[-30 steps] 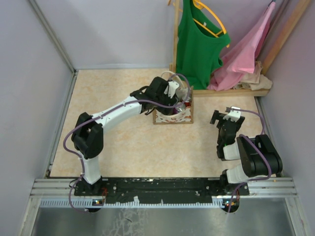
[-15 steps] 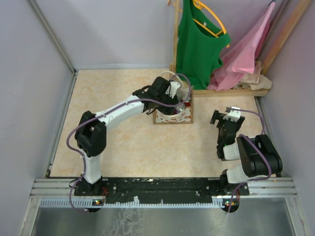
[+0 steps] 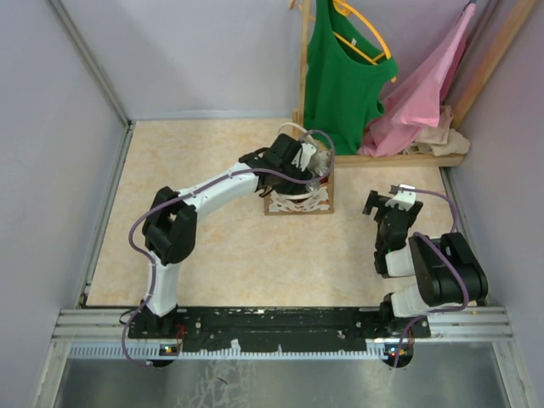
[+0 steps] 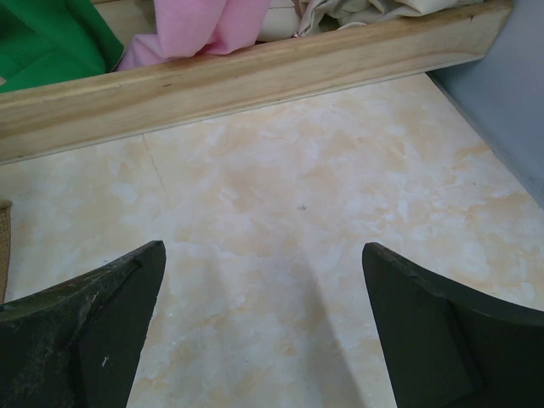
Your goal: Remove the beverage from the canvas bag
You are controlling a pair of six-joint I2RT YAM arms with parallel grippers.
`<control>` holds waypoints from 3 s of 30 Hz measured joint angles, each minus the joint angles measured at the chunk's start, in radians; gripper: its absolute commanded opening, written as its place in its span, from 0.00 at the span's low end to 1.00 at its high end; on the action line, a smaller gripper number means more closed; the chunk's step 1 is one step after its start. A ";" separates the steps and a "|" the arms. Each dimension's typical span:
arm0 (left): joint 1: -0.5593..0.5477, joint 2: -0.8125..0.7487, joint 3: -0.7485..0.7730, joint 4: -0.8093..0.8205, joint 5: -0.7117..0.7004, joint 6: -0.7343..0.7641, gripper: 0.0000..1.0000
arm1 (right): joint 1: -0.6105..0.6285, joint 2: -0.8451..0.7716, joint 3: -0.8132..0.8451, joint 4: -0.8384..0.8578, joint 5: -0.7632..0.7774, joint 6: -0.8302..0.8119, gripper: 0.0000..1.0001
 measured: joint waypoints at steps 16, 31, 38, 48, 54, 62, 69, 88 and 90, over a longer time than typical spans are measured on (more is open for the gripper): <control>-0.003 0.032 0.015 -0.012 -0.034 0.006 0.00 | 0.000 0.000 0.000 0.000 0.000 0.000 0.99; -0.002 0.028 0.081 -0.087 -0.026 0.055 0.00 | 0.000 0.000 0.000 0.000 0.000 0.000 0.99; -0.002 0.014 0.224 -0.197 -0.009 0.090 0.00 | 0.000 0.000 0.000 0.000 0.000 0.000 0.99; -0.003 -0.014 0.274 -0.256 -0.008 0.115 0.00 | 0.000 0.000 0.000 0.000 0.000 0.000 0.99; -0.003 -0.040 0.313 -0.291 -0.049 0.137 0.00 | 0.000 0.000 0.000 0.000 0.000 0.000 0.99; 0.016 -0.111 0.335 -0.298 -0.162 0.163 0.00 | 0.000 0.000 0.000 0.000 0.000 0.000 0.99; 0.155 -0.257 0.257 -0.250 -0.196 0.154 0.00 | 0.000 0.000 0.000 0.000 0.000 0.000 0.99; 0.422 -0.375 -0.214 0.021 -0.109 0.029 0.00 | 0.000 0.000 0.000 0.000 0.000 0.000 0.99; 0.422 -0.359 -0.226 0.053 -0.091 0.016 0.00 | 0.000 0.000 0.000 0.000 0.000 0.000 0.99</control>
